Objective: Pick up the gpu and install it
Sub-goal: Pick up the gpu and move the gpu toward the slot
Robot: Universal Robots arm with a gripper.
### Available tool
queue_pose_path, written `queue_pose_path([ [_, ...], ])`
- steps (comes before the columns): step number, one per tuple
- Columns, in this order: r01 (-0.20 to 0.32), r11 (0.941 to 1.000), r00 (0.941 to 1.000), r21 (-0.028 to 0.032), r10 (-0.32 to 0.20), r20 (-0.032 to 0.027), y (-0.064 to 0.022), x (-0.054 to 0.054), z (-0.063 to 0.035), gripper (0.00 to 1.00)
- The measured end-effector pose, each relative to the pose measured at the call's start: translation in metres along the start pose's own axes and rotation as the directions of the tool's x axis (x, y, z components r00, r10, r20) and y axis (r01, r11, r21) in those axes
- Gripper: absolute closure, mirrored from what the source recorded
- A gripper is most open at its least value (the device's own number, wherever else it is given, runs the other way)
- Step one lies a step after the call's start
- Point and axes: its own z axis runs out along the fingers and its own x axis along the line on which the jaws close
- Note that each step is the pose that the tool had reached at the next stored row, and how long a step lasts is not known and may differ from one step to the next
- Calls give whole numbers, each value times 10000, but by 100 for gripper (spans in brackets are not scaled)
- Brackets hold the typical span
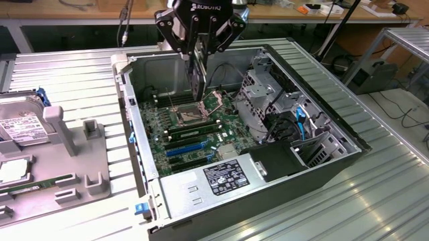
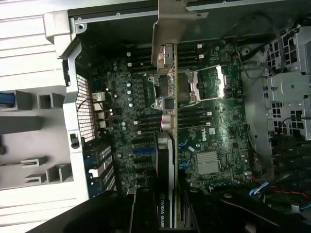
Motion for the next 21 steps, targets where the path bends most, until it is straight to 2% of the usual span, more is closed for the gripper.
queue_pose_path([
  [6, 0, 10000, 10000, 0, 0, 0, 15, -118, 3, 73],
  [11, 0, 10000, 10000, 0, 0, 0, 42, -333, 9, 73],
  [13, 0, 10000, 10000, 0, 0, 0, 48, -383, 11, 73],
  [19, 0, 10000, 10000, 0, 0, -1, 82, -655, 19, 73],
  [21, 0, 10000, 10000, 1, 0, 0, 83, -662, 19, 73],
])
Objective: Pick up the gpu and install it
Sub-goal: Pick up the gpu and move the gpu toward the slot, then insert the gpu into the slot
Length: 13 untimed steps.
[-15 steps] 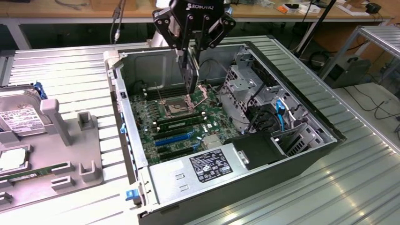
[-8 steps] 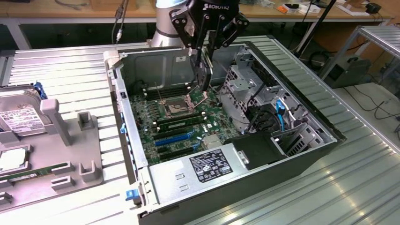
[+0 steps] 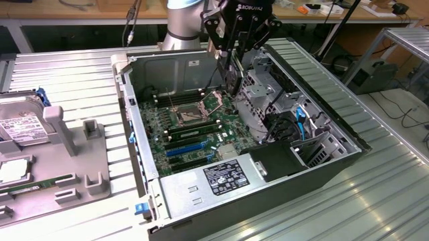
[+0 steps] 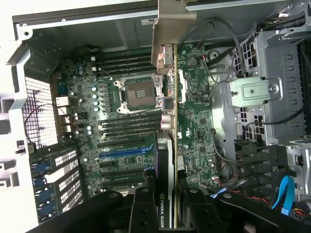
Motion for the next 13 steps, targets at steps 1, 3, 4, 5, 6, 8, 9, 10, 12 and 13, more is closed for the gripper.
queue_pose_path([
  [1, 0, 10000, 10000, -1, 0, 0, 0, 0, 1, 73],
  [3, 0, 10000, 10000, -1, 0, 0, 0, 0, 0, 73],
  [4, 0, 10000, 10000, 0, 0, 0, 0, 0, 0, 73],
  [5, 0, 10000, 10000, -1, 0, 0, 0, 0, 0, 73],
  [6, 0, 10000, 10000, 0, 0, 0, 0, 0, 0, 73],
  [8, 0, 10000, 10000, 0, 0, 0, 0, 0, 0, 73],
  [9, 1, 10000, 10000, 0, -1, 0, 0, 0, 0, 73],
  [10, 4, 10000, 10000, -1, -4, 0, 0, 0, 0, 73],
  [12, 8, 10000, 10000, 0, -8, -1, 0, 0, 0, 73],
  [13, 13, 10000, 10000, 0, -13, -1, 0, 0, 0, 73],
])
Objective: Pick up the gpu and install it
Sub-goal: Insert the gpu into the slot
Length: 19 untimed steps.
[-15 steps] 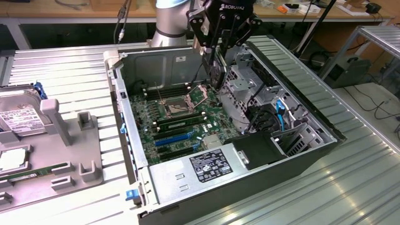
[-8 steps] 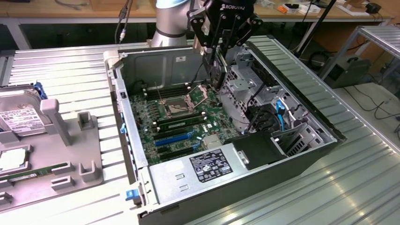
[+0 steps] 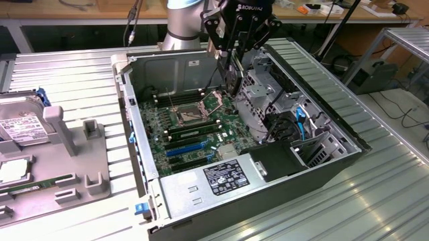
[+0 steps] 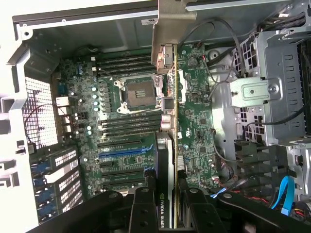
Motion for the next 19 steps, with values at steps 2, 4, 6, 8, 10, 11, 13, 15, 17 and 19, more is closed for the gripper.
queue_pose_path([
  [2, 39, 10000, 10000, -1, -39, -1, 0, 0, 0, 73],
  [4, 87, 10000, 10000, -2, -87, -3, 0, 0, 0, 73],
  [6, 142, 9999, 9999, -3, -142, -6, 0, 0, 0, 73],
  [8, 190, 9998, 9998, -5, -190, -7, 0, 0, 0, 73],
  [10, 190, 9998, 9998, -5, -190, -8, 0, 0, 0, 73],
  [11, 191, 9998, 9998, -5, -191, -8, 0, 0, 0, 73],
  [13, 198, 9998, 9998, -5, -198, -8, 0, 0, 0, 73],
  [15, 227, 9997, 9997, -5, -227, -9, 0, 0, 0, 73],
  [17, 271, 9996, 9996, -7, -271, -11, 0, 0, 0, 73],
  [19, 340, 9994, 9994, -9, -340, -14, 0, 0, 0, 73],
])
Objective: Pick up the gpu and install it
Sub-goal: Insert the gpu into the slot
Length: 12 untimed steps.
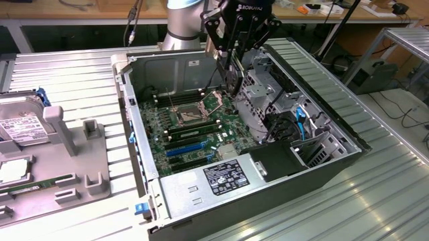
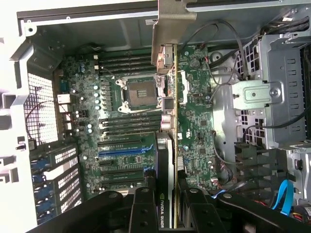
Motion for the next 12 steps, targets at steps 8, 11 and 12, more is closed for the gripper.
queue_pose_path([
  [8, 616, 9981, 9981, -15, -616, -25, 0, 0, 0, 73],
  [11, 886, 9961, 9961, -23, -886, -35, 0, 0, 0, 73],
  [12, 989, 9951, 9951, -26, -989, -40, 0, 0, 0, 73],
])
